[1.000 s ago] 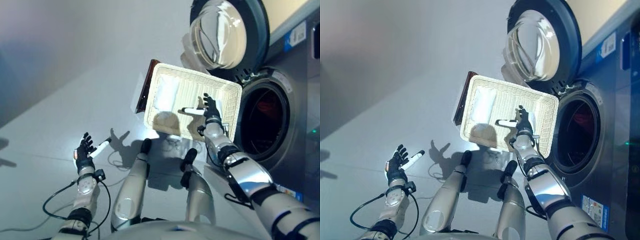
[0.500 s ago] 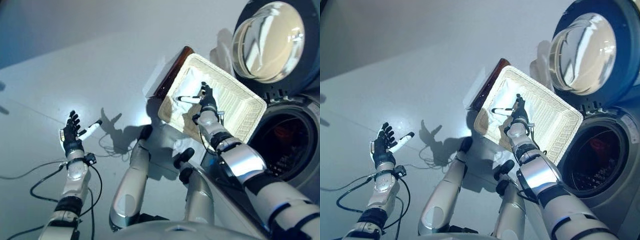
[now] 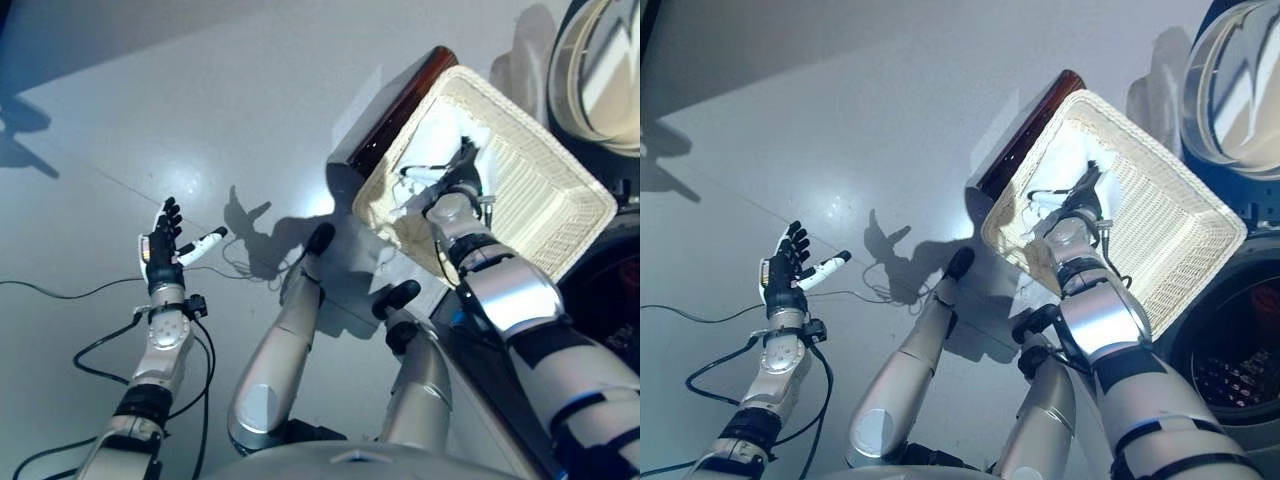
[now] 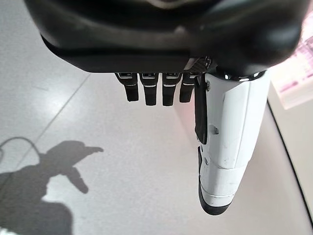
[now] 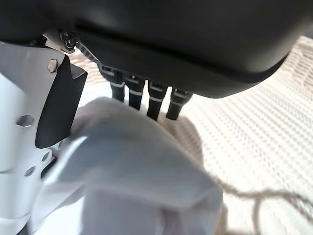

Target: Pick up the clothes and place them into the washing machine

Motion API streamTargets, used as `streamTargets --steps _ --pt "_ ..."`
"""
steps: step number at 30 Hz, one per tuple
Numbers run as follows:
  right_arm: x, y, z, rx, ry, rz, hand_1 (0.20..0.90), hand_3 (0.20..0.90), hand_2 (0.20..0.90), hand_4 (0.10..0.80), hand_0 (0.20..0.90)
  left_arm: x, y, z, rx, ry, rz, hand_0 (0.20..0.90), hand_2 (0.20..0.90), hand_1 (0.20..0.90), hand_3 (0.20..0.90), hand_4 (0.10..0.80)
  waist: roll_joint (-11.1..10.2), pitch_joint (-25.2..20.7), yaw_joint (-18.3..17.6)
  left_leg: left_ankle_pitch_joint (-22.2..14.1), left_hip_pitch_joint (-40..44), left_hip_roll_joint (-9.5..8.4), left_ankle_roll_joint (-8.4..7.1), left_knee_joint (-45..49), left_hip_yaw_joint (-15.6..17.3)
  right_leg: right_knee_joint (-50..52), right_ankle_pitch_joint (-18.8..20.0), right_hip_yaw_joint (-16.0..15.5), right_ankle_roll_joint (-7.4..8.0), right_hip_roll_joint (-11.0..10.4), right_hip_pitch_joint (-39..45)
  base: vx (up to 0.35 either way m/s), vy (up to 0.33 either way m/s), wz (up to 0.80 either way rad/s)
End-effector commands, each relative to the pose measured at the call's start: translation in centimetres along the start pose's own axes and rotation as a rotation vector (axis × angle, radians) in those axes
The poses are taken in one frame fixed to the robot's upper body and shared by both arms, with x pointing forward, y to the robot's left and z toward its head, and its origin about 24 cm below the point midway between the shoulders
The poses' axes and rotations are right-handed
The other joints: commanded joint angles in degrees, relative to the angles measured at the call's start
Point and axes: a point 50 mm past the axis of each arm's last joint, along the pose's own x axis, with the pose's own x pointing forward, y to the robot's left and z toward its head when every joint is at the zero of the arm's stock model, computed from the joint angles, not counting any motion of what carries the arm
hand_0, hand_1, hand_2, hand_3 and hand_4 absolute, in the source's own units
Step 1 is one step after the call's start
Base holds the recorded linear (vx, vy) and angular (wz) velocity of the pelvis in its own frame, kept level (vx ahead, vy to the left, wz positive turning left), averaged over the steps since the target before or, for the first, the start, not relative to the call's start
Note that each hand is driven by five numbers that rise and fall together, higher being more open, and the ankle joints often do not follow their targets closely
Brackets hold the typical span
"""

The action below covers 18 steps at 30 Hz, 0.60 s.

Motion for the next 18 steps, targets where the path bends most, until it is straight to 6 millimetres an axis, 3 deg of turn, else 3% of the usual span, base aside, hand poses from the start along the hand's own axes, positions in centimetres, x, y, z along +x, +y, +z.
streamTargets --steps 1,6,18 --pt "2.2 -4.3 2.0 -0.054 -0.069 -0.11 0.2 0.2 0.2 0.3 0.2 0.2 -0.2 2.3 -0.05 -0.129 0.05 0.9 0.9 0.9 0.9 0.8 6.93 1.1 3.38 -1.39 -4.13 -2.82 -0.57 0.51 3.44 2.53 -4.38 3.03 -0.03 0.73 1.51 0.0 0.034 0.08" --pt "2.7 -5.9 0.4 -0.106 -0.018 -0.162 0.2 0.2 0.2 0.3 0.2 -0.4 -1.3 1.9 -0.049 -0.116 0.019 0.9 0.9 0.9 0.9 0.8 8.95 0.64 3.47 -1.5 -5.54 -3.55 -0.21 1.1 3.76 4.54 -5.19 3.64 -0.04 -0.25 -0.38 0.005 0.033 0.05" --pt "2.0 -5.8 -4.2 -0.172 0.083 -0.169 0.2 0.2 0.2 0.3 0.2 -1.9 -1.7 -0.3 0.007 -0.037 -0.021 0.9 0.9 0.9 0.9 0.8 9.97 -1.62 2.91 -1.28 -2.26 -3.16 0.08 -0.29 4.43 3.12 -4.49 5.08 0.06 -0.34 1.81 0.0 0.001 -0.01"
